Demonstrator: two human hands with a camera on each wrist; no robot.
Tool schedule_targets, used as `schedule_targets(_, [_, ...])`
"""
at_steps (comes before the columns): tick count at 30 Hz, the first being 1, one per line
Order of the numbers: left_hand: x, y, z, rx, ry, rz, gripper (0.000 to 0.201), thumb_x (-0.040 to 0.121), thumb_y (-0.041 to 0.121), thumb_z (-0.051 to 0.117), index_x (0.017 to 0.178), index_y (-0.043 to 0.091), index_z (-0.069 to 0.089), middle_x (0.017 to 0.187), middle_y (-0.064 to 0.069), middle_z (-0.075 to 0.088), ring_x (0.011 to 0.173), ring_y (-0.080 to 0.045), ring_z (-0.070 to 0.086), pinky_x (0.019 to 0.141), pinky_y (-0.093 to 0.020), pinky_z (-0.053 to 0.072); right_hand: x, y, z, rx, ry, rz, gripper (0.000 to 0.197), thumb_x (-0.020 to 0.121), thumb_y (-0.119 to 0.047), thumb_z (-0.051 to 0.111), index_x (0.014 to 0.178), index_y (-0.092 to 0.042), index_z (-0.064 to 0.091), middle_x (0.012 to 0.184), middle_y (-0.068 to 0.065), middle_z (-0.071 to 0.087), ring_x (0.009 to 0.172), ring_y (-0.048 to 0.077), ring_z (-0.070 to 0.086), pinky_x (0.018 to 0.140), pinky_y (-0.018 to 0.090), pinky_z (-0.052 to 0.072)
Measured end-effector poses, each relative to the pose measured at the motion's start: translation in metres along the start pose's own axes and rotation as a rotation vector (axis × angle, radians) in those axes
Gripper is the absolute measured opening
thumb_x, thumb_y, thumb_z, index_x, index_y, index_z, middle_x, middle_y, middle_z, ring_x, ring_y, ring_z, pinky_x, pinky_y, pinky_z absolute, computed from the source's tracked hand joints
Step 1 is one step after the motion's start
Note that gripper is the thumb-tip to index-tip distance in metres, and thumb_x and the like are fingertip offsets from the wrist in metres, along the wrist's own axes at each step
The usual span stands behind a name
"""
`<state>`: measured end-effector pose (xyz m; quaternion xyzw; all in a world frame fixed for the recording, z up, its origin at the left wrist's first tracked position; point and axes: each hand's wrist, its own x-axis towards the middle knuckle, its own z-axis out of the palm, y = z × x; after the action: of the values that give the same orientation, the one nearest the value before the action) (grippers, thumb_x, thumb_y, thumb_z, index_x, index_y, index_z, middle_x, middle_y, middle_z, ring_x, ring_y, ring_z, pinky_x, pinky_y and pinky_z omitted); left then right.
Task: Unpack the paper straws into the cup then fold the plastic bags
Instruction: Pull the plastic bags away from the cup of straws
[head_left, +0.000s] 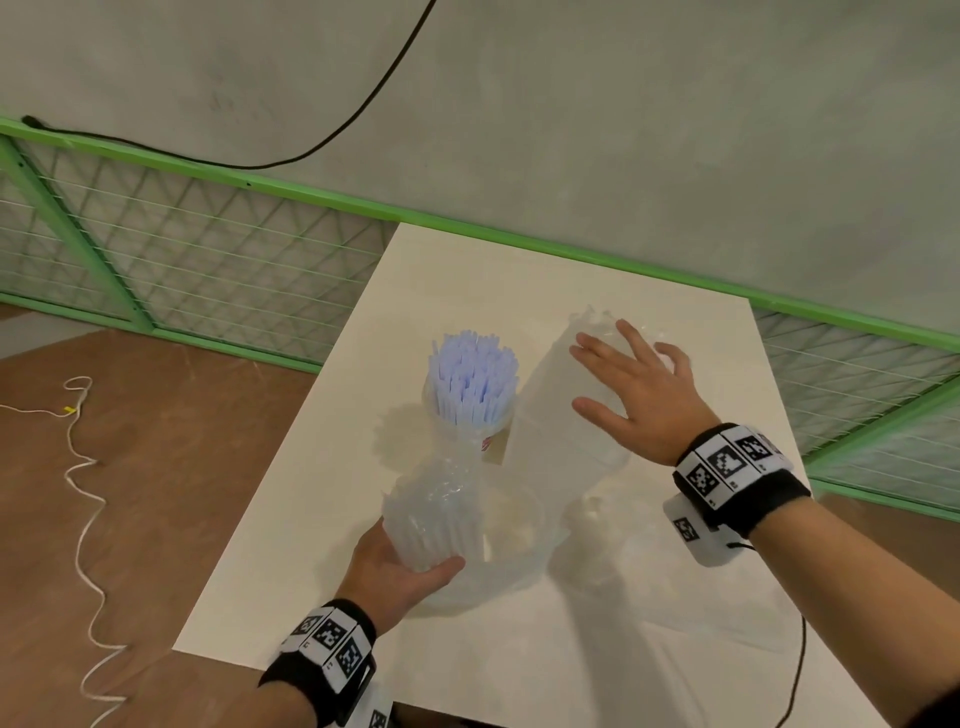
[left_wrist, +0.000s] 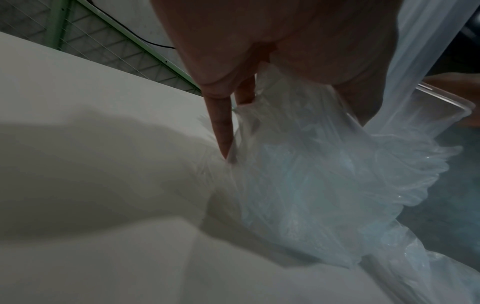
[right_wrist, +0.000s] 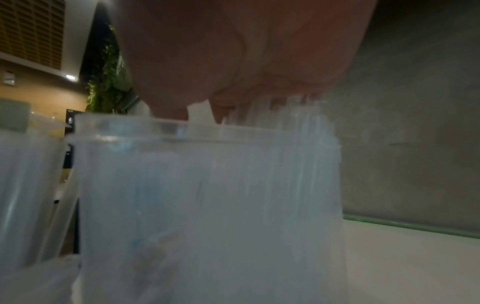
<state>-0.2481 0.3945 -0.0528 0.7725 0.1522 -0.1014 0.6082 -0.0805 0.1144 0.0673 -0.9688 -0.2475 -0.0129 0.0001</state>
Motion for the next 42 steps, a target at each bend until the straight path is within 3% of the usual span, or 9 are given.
schedule_targets(6, [0.002, -0.001, 0.001, 0.012, -0.006, -0.001, 0.058, 0.058, 0.031, 0.092, 0.106, 0.035, 0.06, 0.098, 0.008, 0.073, 0.093, -0.003, 0.068, 0.086, -0.025, 0.054, 0.024, -0.023, -0.008, 0.028, 0.057, 0.071, 0.061, 0.09, -0.069, 0.038, 0.146, -0.054, 0.018, 0.156, -0.026, 0.022, 0.15, 0.021, 0.007, 0.105, 0.063, 0.016])
schedule_targets(11, [0.0, 0.002, 0.001, -0.011, -0.007, -0.002, 0.054, 0.062, 0.023, 0.091, 0.103, 0.035, 0.06, 0.097, 0.008, 0.073, 0.089, 0.004, 0.067, 0.081, -0.017, 0.052, 0.033, -0.012, 0.005, 0.208, 0.212, 0.077, 0.027, 0.093, -0.038, 0.06, 0.119, -0.032, 0.067, 0.125, -0.005, 0.067, 0.133, 0.027, 0.047, 0.102, 0.06, 0.035])
schedule_targets(13, [-0.001, 0.002, 0.002, -0.015, -0.008, -0.001, 0.053, 0.062, 0.021, 0.091, 0.102, 0.036, 0.059, 0.096, 0.008, 0.073, 0.088, 0.005, 0.066, 0.079, -0.016, 0.051, 0.033, -0.005, 0.003, 0.253, 0.25, 0.044, 0.025, 0.089, -0.034, 0.066, 0.11, -0.024, 0.073, 0.123, 0.001, 0.068, 0.127, 0.031, 0.053, 0.098, 0.06, 0.042])
schedule_targets(17, [0.0, 0.003, 0.002, -0.002, -0.006, 0.001, 0.054, 0.061, 0.026, 0.092, 0.101, 0.04, 0.058, 0.096, 0.01, 0.072, 0.089, 0.003, 0.066, 0.08, -0.019, 0.051, 0.021, -0.011, 0.0, 0.083, 0.205, 0.058, 0.034, 0.094, -0.05, 0.053, 0.123, -0.035, 0.064, 0.15, -0.014, 0.041, 0.145, 0.019, 0.027, 0.107, 0.052, 0.017])
schedule_targets(21, [-0.001, 0.003, 0.002, -0.011, -0.001, 0.005, 0.053, 0.063, 0.019, 0.091, 0.102, 0.036, 0.06, 0.094, 0.01, 0.073, 0.087, 0.006, 0.066, 0.074, -0.012, 0.051, 0.0, -0.044, -0.023, 0.25, 0.471, -0.051, 0.03, 0.092, -0.028, 0.056, 0.12, -0.024, 0.064, 0.117, -0.003, 0.065, 0.111, 0.021, 0.059, 0.089, 0.039, 0.036])
schedule_targets(25, [-0.002, 0.004, 0.001, 0.008, -0.004, 0.006, 0.048, 0.063, 0.022, 0.091, 0.1, 0.035, 0.062, 0.089, 0.015, 0.074, 0.085, 0.006, 0.067, 0.077, -0.015, 0.051, -0.027, -0.086, -0.023, 0.445, -0.046, -0.106, 0.058, 0.09, -0.019, 0.057, 0.144, -0.025, 0.038, 0.119, 0.004, 0.059, 0.102, 0.021, 0.057, 0.09, 0.037, 0.046])
schedule_targets(31, [-0.006, 0.006, 0.002, -0.037, -0.031, 0.011, 0.047, 0.066, 0.013, 0.089, 0.098, 0.034, 0.06, 0.089, 0.032, 0.069, 0.083, 0.011, 0.065, 0.067, -0.003, 0.047, -0.027, -0.105, -0.029, 0.113, 0.234, -0.153, 0.059, 0.073, -0.009, 0.067, 0.129, -0.021, 0.055, 0.12, 0.004, 0.057, 0.102, 0.03, 0.052, 0.076, 0.04, 0.044])
schedule_targets(38, [-0.006, 0.005, 0.002, -0.054, -0.029, -0.001, 0.055, 0.063, 0.021, 0.091, 0.108, 0.032, 0.062, 0.096, 0.018, 0.073, 0.091, 0.004, 0.067, 0.073, -0.009, 0.049, -0.022, -0.115, -0.014, 0.511, -0.199, -0.317, 0.076, 0.083, -0.008, 0.06, 0.15, -0.024, 0.029, 0.15, -0.002, 0.039, 0.134, 0.017, 0.039, 0.107, 0.03, 0.037])
schedule_targets(42, [-0.006, 0.004, 0.001, -0.042, -0.027, -0.01, 0.054, 0.063, 0.024, 0.091, 0.108, 0.033, 0.062, 0.097, 0.016, 0.073, 0.092, 0.004, 0.066, 0.08, -0.017, 0.048, -0.013, -0.114, -0.001, 0.614, -0.211, -0.34, 0.068, 0.078, -0.013, 0.069, 0.141, -0.021, 0.044, 0.128, -0.003, 0.048, 0.117, 0.01, 0.047, 0.098, 0.025, 0.041])
